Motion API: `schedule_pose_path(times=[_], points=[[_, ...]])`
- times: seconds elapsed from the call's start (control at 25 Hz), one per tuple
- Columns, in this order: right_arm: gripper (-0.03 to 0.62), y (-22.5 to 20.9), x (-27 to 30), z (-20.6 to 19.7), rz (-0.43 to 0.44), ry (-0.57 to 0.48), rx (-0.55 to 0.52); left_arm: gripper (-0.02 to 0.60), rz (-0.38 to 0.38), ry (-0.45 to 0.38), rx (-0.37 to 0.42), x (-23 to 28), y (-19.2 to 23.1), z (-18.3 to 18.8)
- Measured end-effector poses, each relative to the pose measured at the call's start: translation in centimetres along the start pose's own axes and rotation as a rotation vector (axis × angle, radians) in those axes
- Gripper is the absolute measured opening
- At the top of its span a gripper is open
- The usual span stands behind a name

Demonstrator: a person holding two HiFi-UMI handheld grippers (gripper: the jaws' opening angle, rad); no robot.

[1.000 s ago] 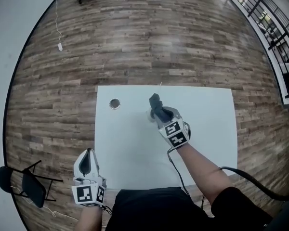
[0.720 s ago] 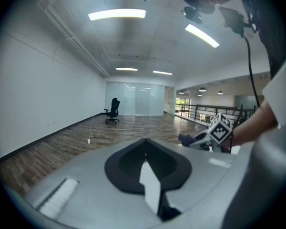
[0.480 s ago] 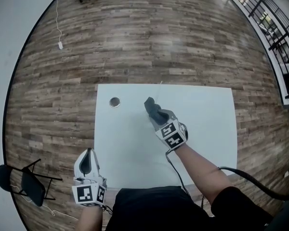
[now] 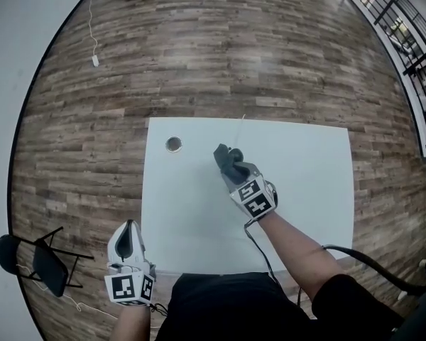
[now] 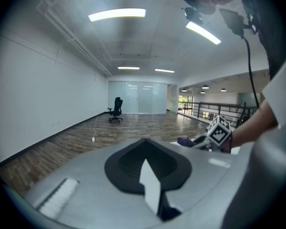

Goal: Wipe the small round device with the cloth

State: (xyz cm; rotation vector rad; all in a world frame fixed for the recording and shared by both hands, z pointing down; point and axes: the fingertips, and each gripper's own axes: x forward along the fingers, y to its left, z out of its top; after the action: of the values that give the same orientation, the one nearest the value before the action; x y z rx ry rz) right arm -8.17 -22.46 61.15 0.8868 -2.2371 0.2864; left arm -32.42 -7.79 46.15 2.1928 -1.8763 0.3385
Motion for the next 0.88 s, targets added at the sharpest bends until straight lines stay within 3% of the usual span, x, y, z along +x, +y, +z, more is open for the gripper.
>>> schedule_pose_path(times=[0.56,0.88], points=[[0.121,2.4,1.3,-4.2,0.078,0.059,0.089,0.008,0.03,0.024,0.018,-0.9,0.0,-0.4],[0.121,-2.9,-2.5,1.9,-0.07,-0.098,0.016,0.008,0.016,-0.032,0.026,-0.5,-0.6,1.2]])
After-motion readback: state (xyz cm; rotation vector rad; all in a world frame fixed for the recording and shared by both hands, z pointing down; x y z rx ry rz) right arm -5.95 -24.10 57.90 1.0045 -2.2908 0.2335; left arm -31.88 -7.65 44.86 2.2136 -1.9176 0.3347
